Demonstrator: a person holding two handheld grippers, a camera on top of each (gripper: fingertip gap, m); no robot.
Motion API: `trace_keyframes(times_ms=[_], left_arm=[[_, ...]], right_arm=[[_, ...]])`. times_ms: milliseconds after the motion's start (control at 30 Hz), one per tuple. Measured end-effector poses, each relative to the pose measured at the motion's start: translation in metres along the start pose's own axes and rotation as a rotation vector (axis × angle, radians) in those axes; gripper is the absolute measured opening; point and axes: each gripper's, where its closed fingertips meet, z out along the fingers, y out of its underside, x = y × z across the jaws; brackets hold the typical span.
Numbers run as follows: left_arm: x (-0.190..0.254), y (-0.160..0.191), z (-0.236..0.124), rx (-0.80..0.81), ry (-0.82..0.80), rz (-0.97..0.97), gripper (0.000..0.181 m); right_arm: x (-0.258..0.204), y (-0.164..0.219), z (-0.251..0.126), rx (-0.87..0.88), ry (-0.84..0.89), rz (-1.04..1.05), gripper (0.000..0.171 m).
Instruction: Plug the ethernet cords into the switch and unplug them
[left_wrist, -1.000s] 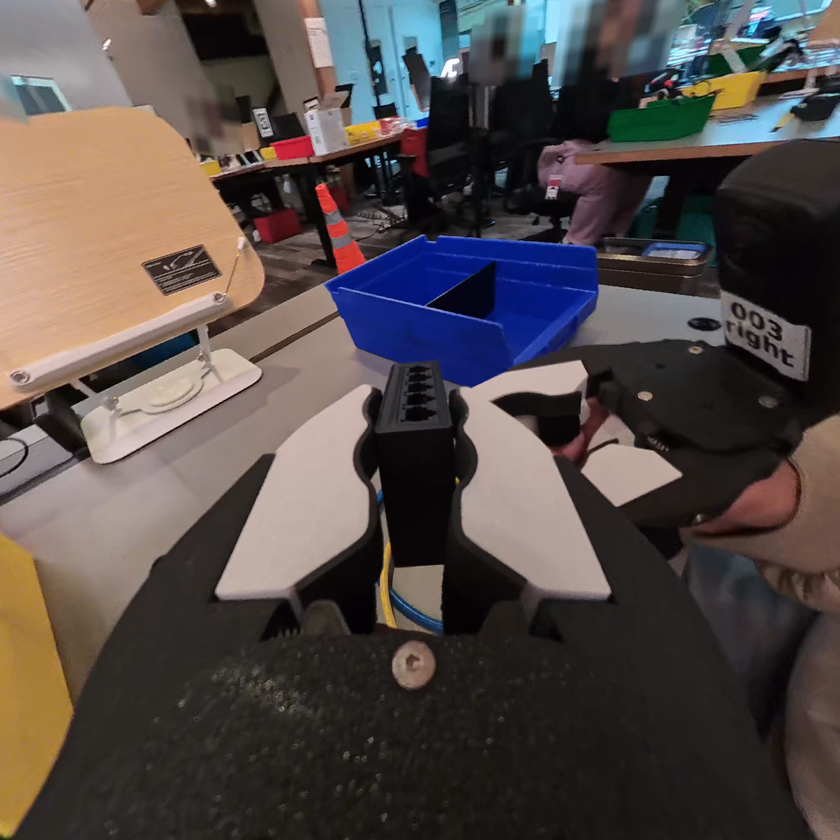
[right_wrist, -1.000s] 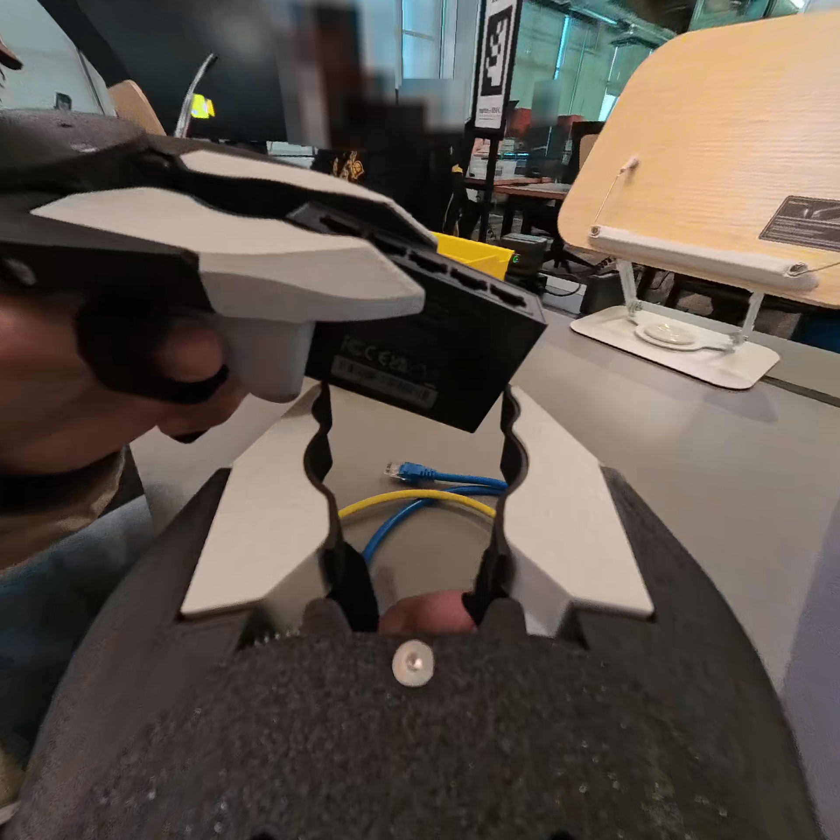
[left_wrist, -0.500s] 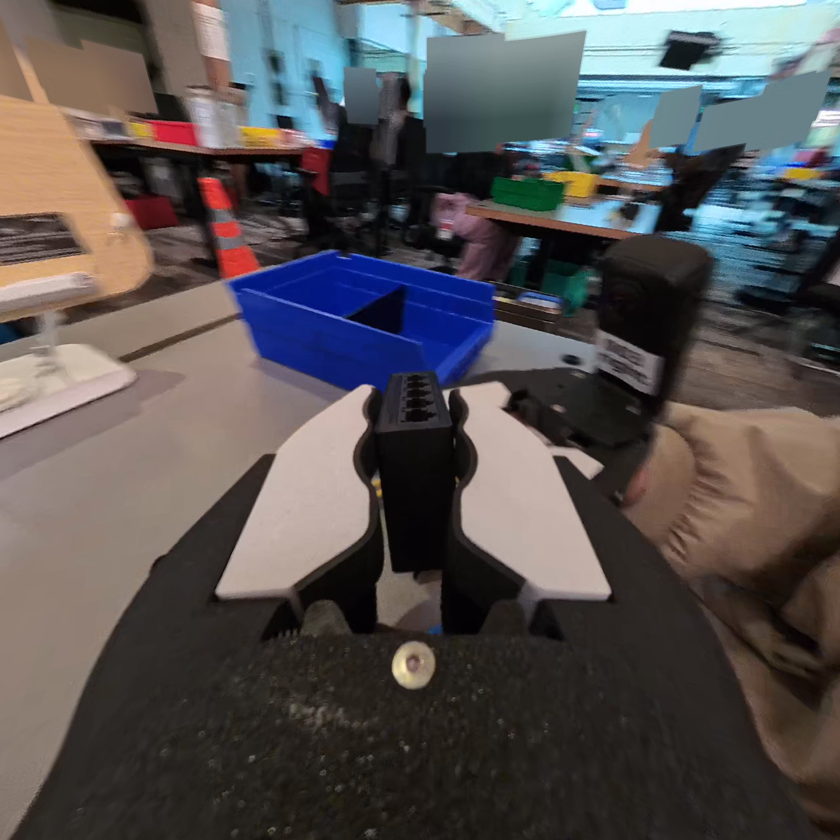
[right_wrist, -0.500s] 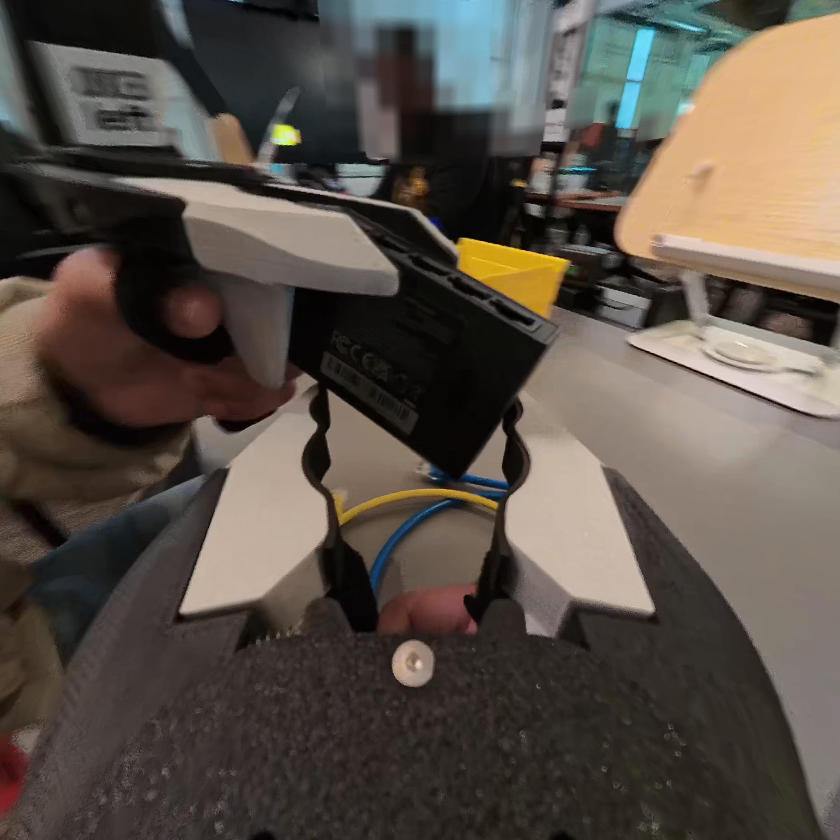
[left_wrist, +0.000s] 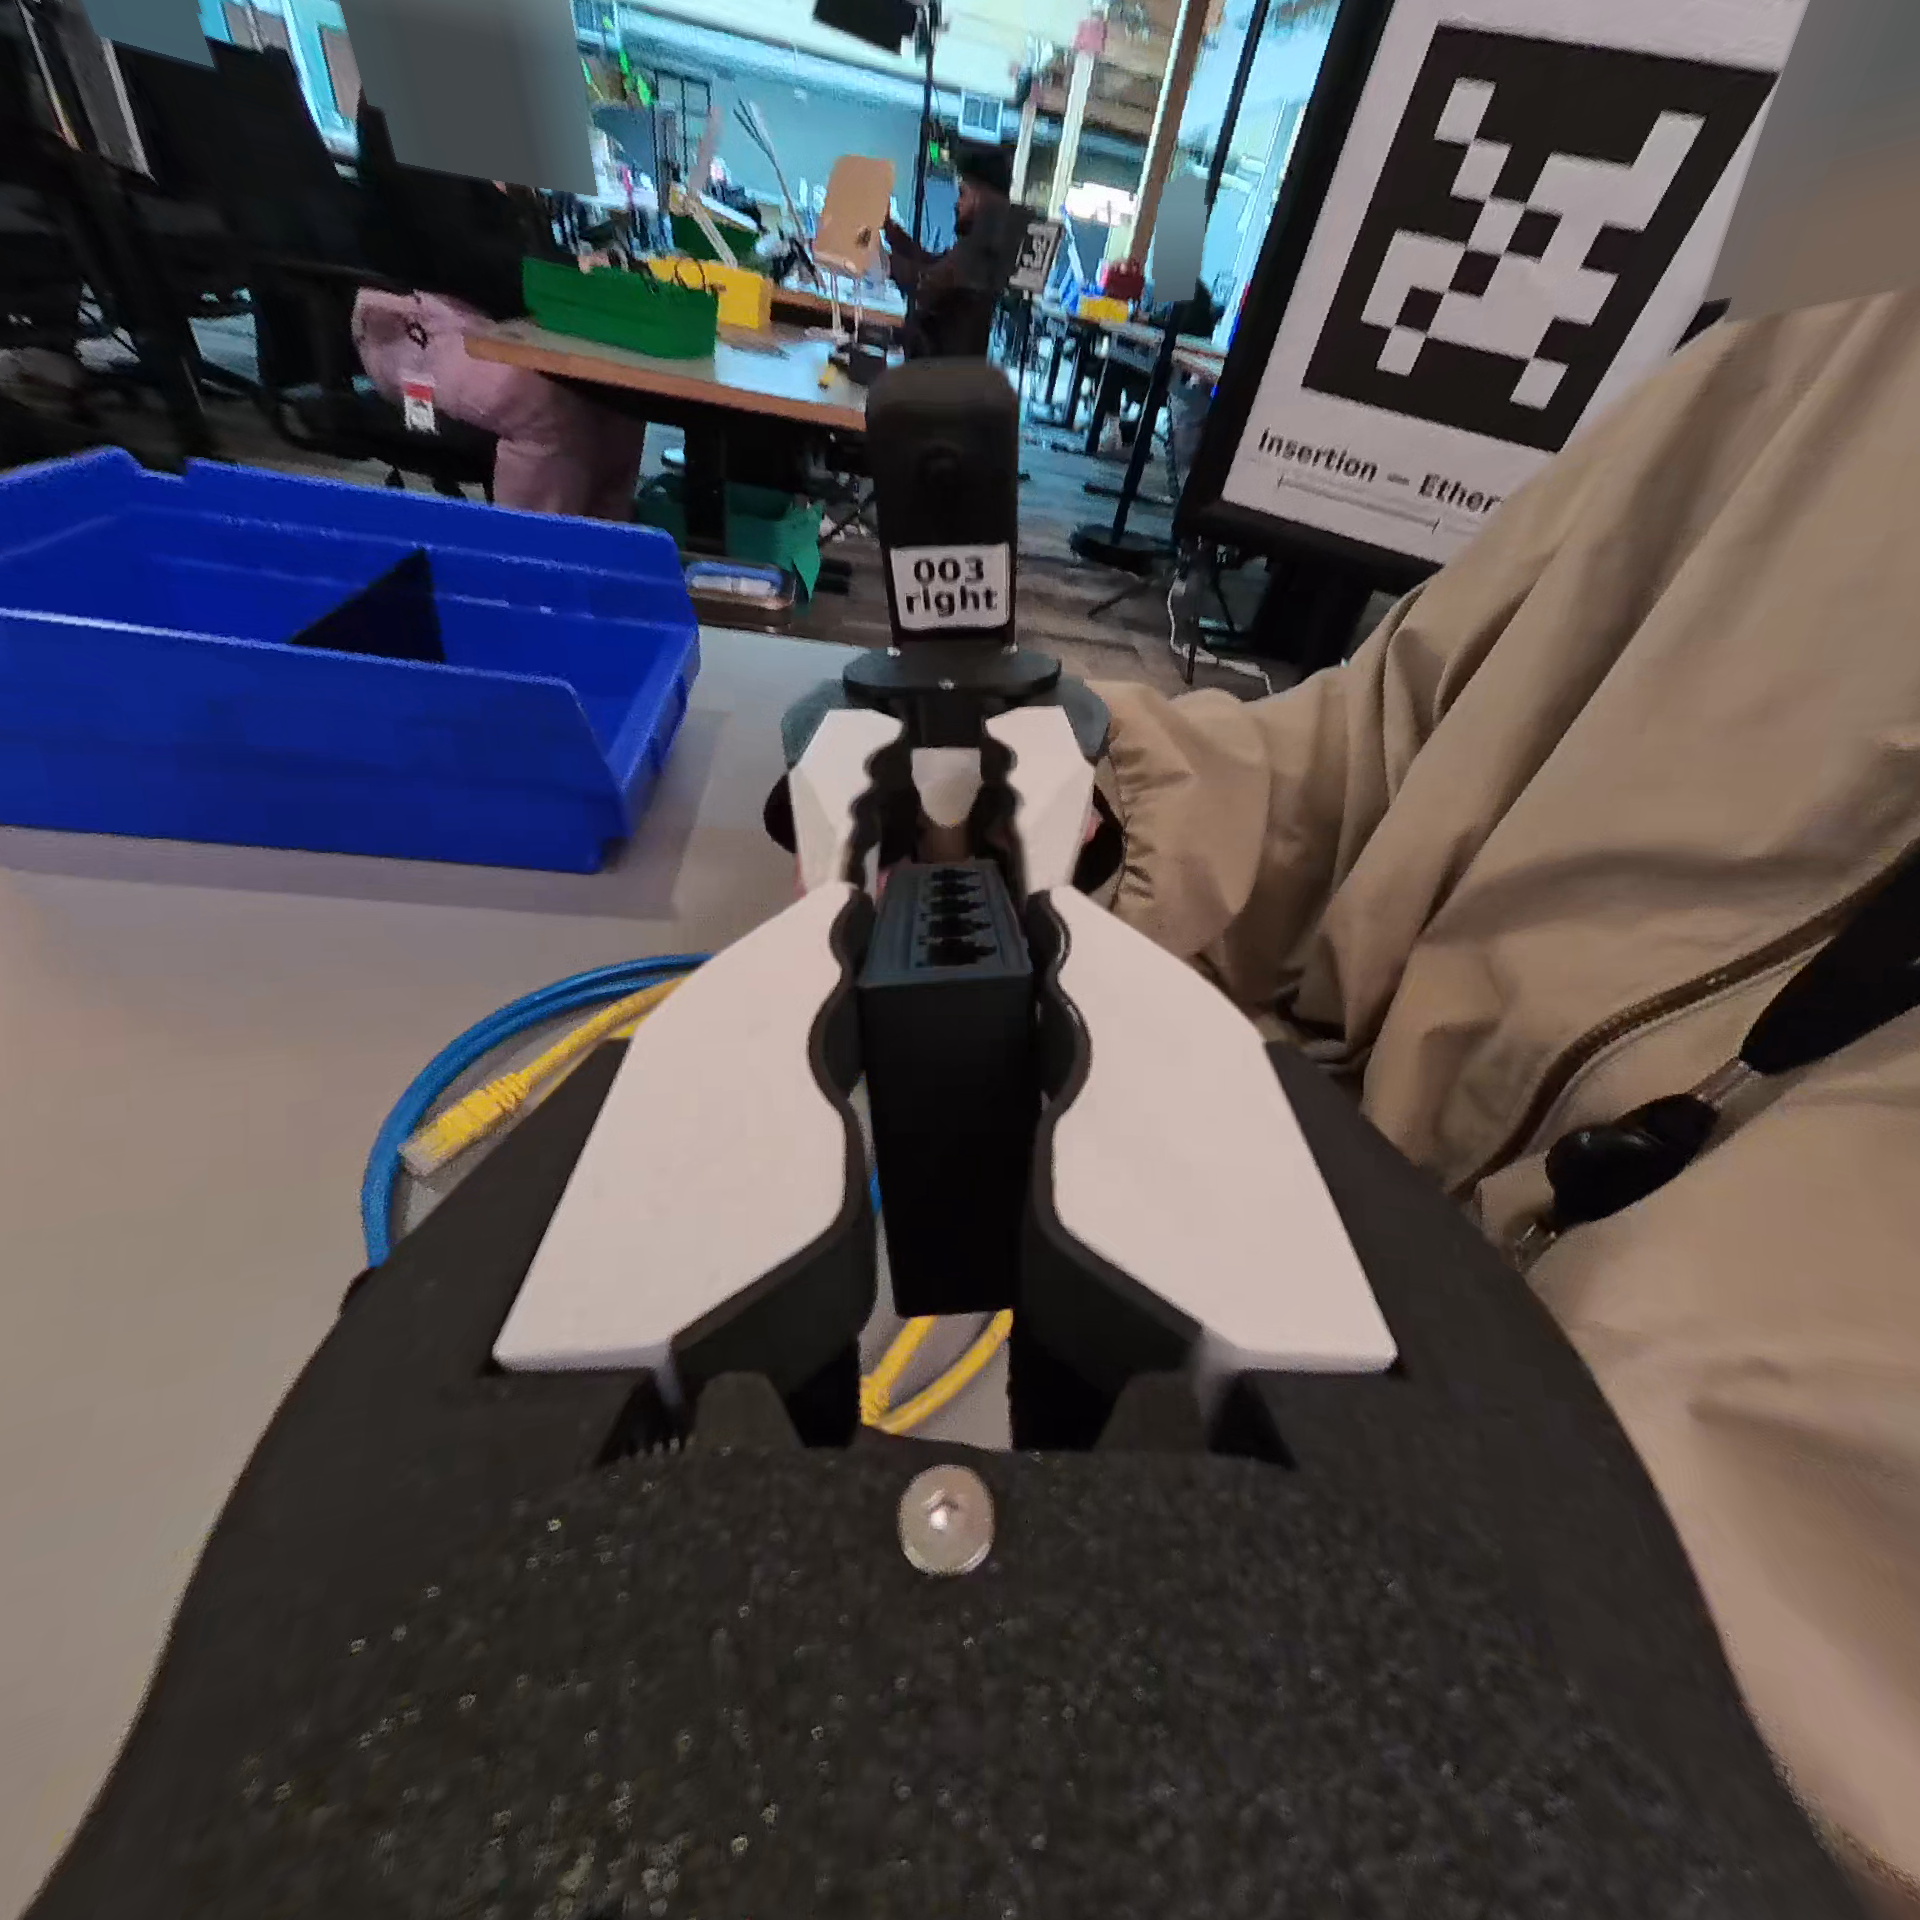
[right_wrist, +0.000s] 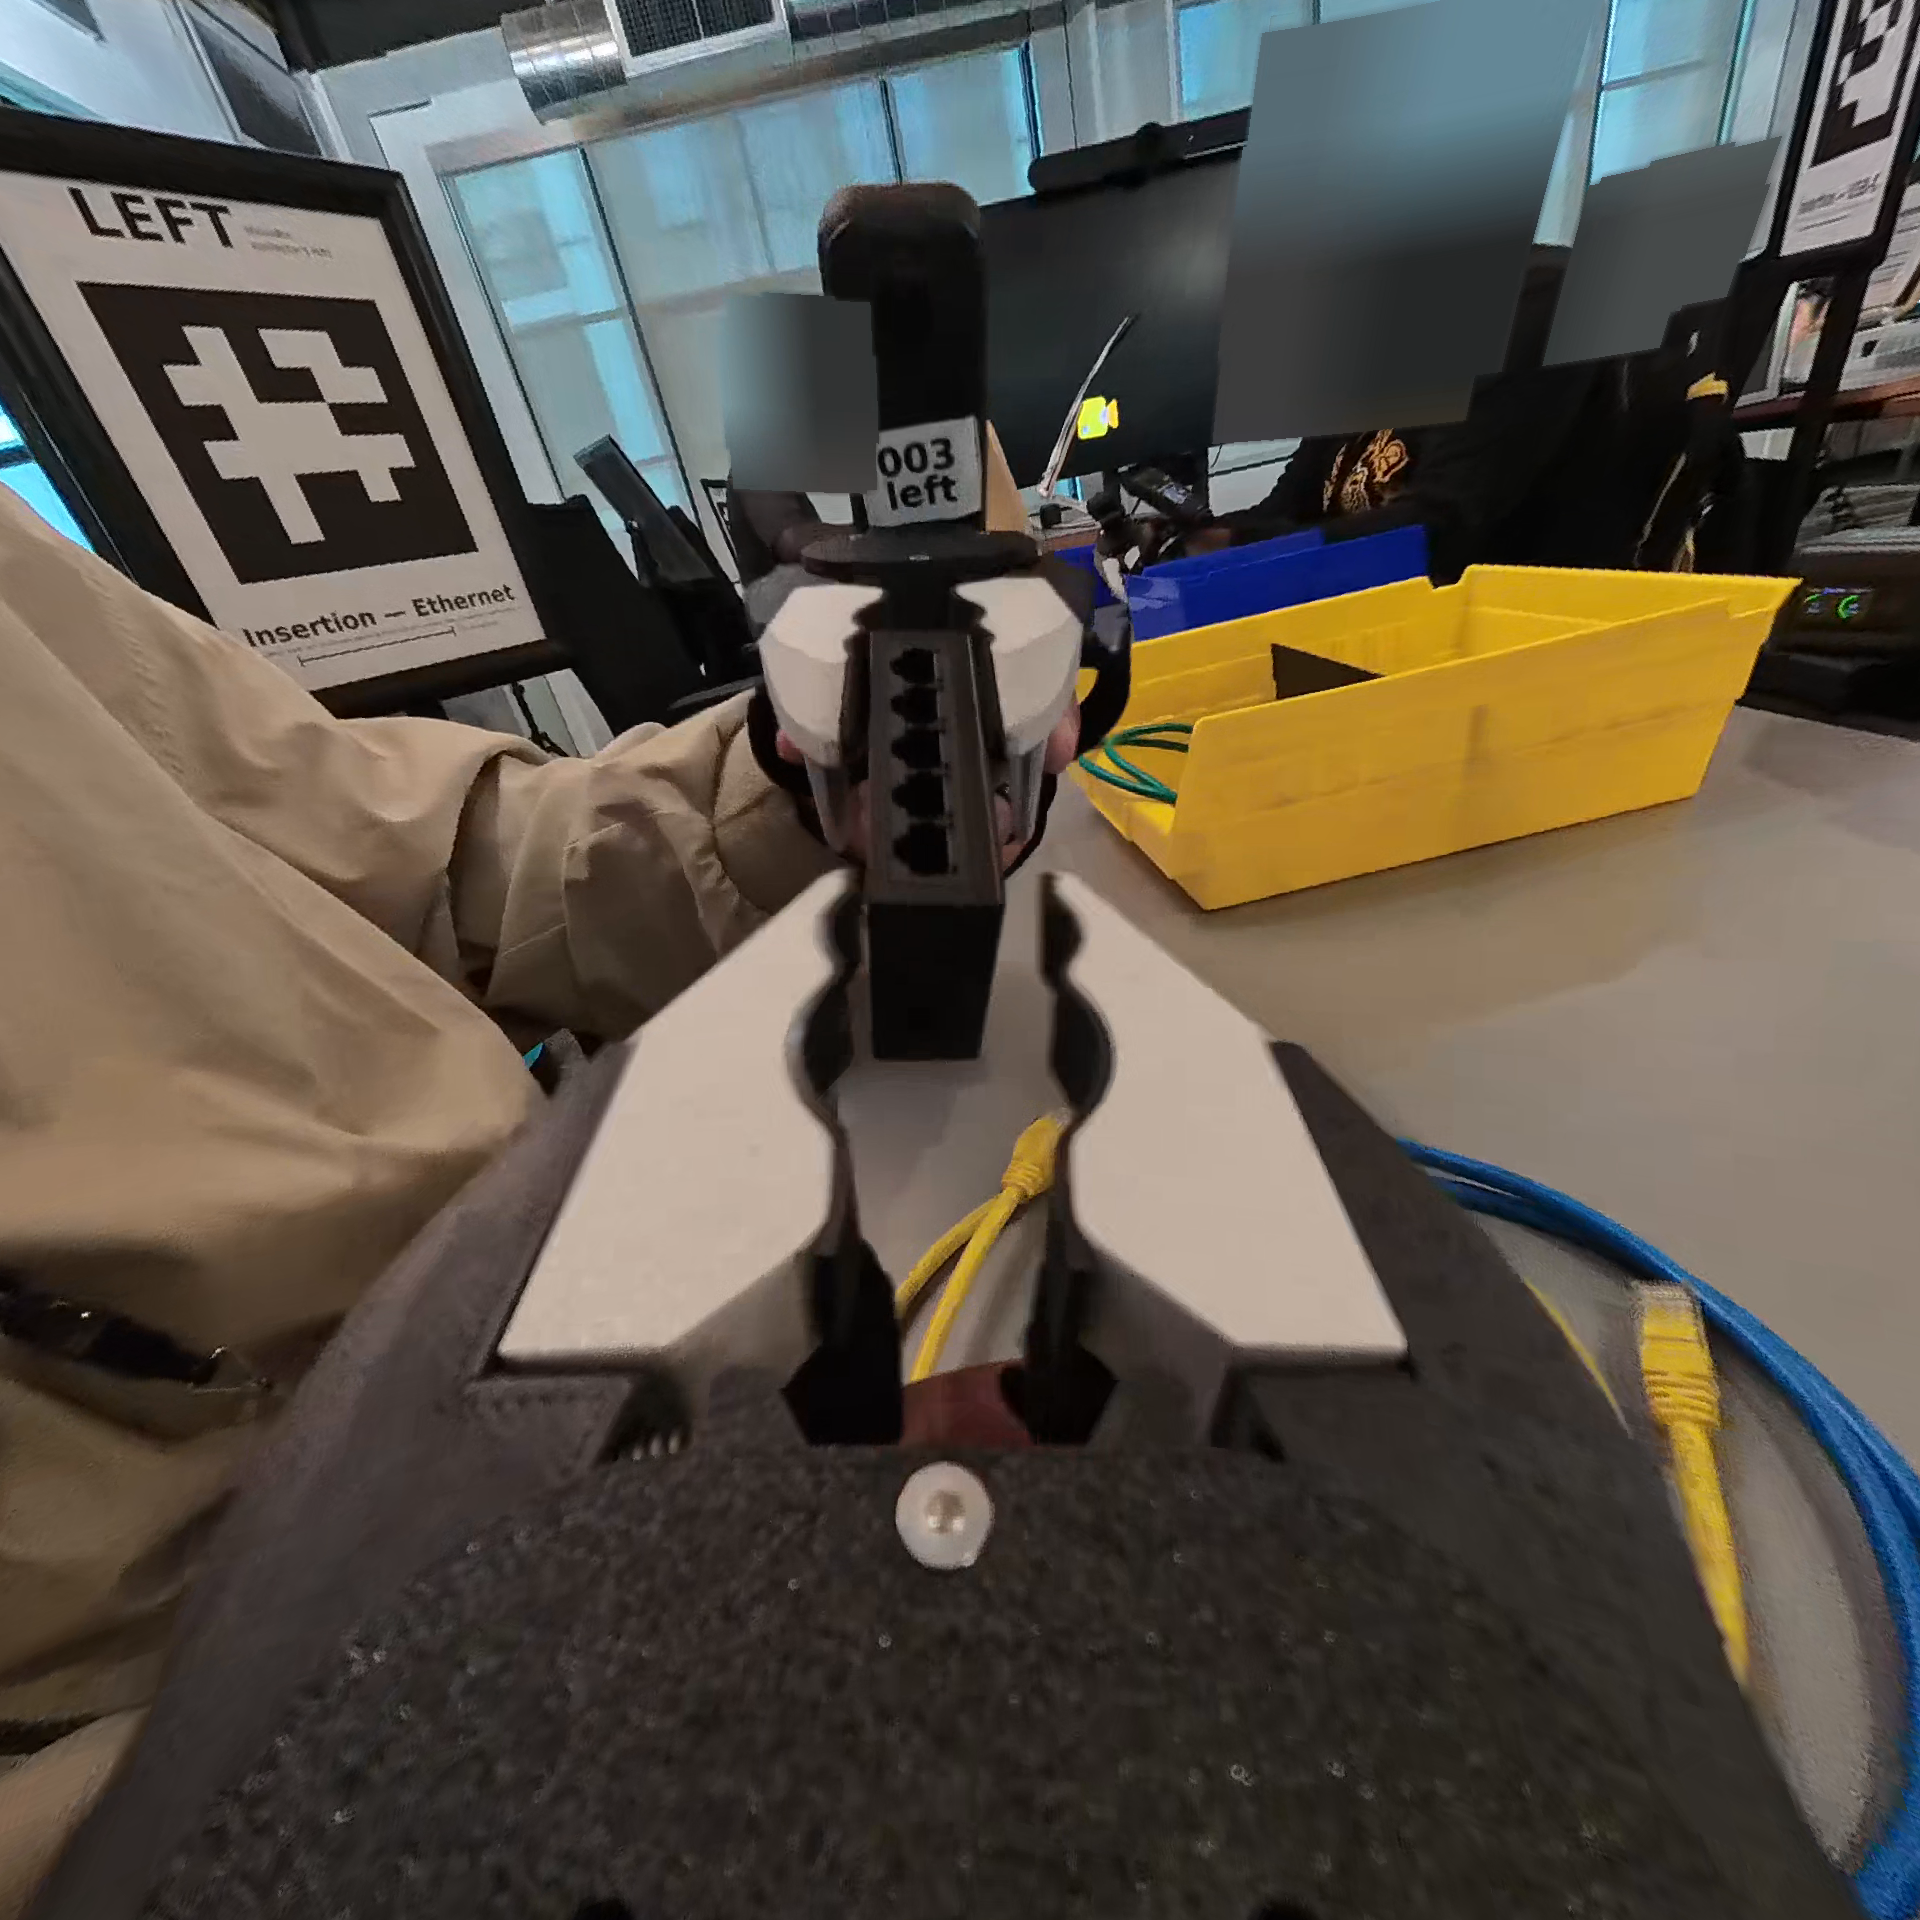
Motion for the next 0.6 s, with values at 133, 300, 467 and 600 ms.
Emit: trace_keyframes(times_ms=[133,300,467,600], left_arm=[[-0.008,0.007,0.003,-0.028,-0.038,-0.019,0.029],[-0.063,0.011,-0.008,-0.122,-0.455,-0.008,0.052],[-0.088,0.031,-0.007,-0.28,-0.849,0.13,0.061],[-0.1,0.037,-0.007,-0.419,-1.172,0.435,0.081]], right_arm=[[0.005,0.012,0.001,-0.067,-0.001,0.045,0.025],[0.046,0.011,-0.003,-0.07,0.278,0.009,0.024],[0.088,0.001,-0.024,0.063,0.516,0.241,0.024],[0.09,0.0,-0.027,0.175,0.503,0.464,0.024]])
